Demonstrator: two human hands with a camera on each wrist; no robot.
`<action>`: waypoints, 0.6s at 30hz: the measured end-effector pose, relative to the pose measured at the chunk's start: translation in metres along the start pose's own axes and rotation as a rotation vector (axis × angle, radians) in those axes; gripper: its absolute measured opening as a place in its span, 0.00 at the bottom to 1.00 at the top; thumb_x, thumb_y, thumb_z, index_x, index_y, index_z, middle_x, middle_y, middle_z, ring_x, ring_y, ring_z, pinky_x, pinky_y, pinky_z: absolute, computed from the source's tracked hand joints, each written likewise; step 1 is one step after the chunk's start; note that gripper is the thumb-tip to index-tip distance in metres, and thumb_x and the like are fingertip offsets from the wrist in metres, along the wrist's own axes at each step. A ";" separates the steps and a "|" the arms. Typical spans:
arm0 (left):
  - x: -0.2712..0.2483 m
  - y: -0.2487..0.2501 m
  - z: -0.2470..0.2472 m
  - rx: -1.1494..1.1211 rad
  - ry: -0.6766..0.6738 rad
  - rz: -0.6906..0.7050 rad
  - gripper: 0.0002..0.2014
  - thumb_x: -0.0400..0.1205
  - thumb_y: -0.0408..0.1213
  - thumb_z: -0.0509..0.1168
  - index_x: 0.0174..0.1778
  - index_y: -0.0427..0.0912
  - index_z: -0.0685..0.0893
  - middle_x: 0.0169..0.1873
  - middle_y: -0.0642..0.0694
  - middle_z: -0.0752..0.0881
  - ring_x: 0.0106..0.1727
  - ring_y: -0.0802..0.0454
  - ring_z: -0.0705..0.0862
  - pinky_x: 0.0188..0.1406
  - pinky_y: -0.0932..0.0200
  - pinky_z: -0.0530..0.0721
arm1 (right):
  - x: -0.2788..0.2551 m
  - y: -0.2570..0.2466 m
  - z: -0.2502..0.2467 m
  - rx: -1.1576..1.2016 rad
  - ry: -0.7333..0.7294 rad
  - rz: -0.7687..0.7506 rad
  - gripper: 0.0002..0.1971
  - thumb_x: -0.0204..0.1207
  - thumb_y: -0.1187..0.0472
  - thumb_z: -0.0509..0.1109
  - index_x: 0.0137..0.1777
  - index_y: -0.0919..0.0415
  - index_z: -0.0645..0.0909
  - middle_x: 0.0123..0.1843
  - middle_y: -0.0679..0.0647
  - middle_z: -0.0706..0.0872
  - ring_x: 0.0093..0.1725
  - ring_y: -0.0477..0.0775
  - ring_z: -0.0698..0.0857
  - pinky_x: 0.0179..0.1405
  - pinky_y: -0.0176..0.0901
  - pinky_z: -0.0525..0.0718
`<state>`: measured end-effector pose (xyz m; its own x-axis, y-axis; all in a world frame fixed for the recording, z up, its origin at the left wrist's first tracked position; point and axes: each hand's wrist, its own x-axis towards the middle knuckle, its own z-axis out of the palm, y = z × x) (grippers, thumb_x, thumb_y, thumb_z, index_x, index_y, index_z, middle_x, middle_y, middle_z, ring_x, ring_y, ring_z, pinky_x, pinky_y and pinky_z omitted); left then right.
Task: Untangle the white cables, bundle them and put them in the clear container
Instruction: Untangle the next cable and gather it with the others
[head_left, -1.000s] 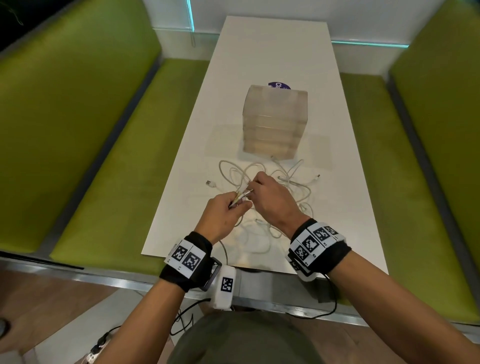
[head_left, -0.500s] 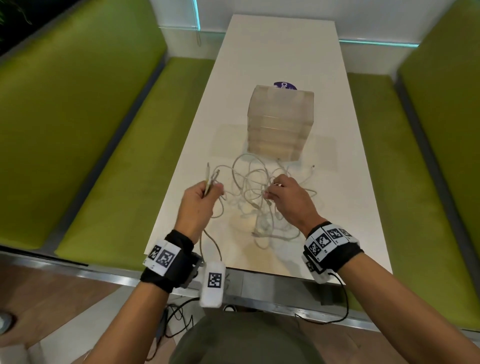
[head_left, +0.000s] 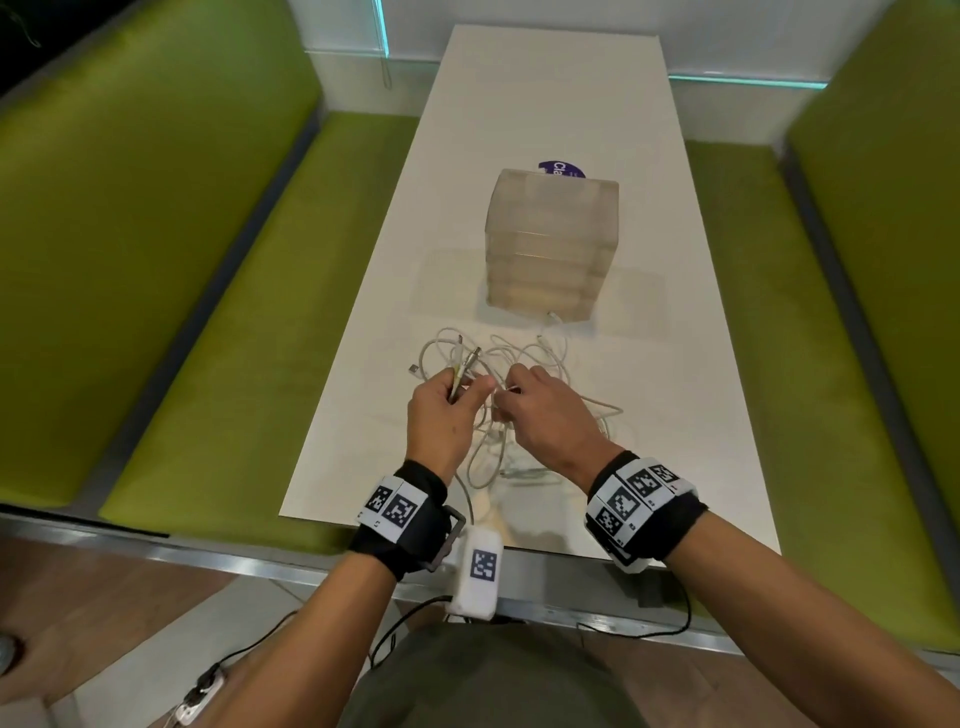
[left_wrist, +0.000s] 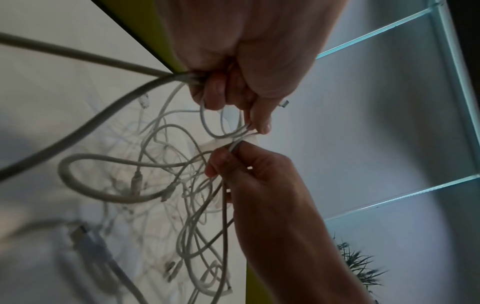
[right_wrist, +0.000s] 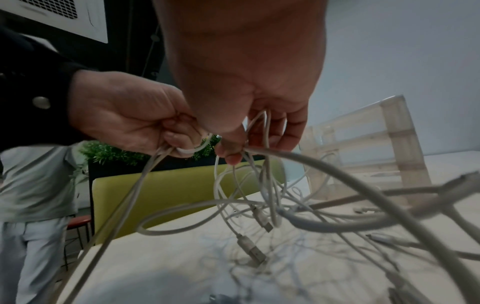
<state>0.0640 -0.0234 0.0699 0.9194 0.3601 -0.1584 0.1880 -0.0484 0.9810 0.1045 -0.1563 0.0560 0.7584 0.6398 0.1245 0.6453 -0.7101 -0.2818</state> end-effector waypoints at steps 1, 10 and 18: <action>0.002 0.000 -0.001 0.012 -0.015 -0.002 0.09 0.77 0.38 0.73 0.43 0.35 0.87 0.24 0.55 0.80 0.27 0.59 0.76 0.34 0.66 0.77 | 0.000 -0.001 0.001 -0.002 0.007 0.007 0.04 0.71 0.65 0.72 0.42 0.66 0.85 0.39 0.62 0.80 0.36 0.65 0.79 0.28 0.53 0.77; 0.003 0.007 -0.004 0.076 -0.042 0.099 0.08 0.80 0.37 0.70 0.37 0.39 0.83 0.24 0.54 0.79 0.23 0.64 0.73 0.28 0.69 0.74 | 0.004 0.002 0.003 0.006 0.032 0.072 0.10 0.78 0.58 0.69 0.52 0.64 0.84 0.45 0.61 0.80 0.43 0.63 0.80 0.30 0.48 0.74; -0.011 0.035 -0.019 -0.173 0.053 0.172 0.04 0.80 0.34 0.69 0.40 0.42 0.83 0.23 0.57 0.71 0.24 0.61 0.65 0.26 0.68 0.68 | 0.022 0.036 0.005 -0.040 -0.033 0.256 0.14 0.83 0.53 0.62 0.57 0.62 0.82 0.58 0.60 0.80 0.57 0.64 0.77 0.44 0.54 0.79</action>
<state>0.0536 -0.0115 0.1084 0.9123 0.4093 0.0140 -0.0358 0.0457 0.9983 0.1442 -0.1661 0.0436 0.8945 0.4465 0.0225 0.4363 -0.8607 -0.2623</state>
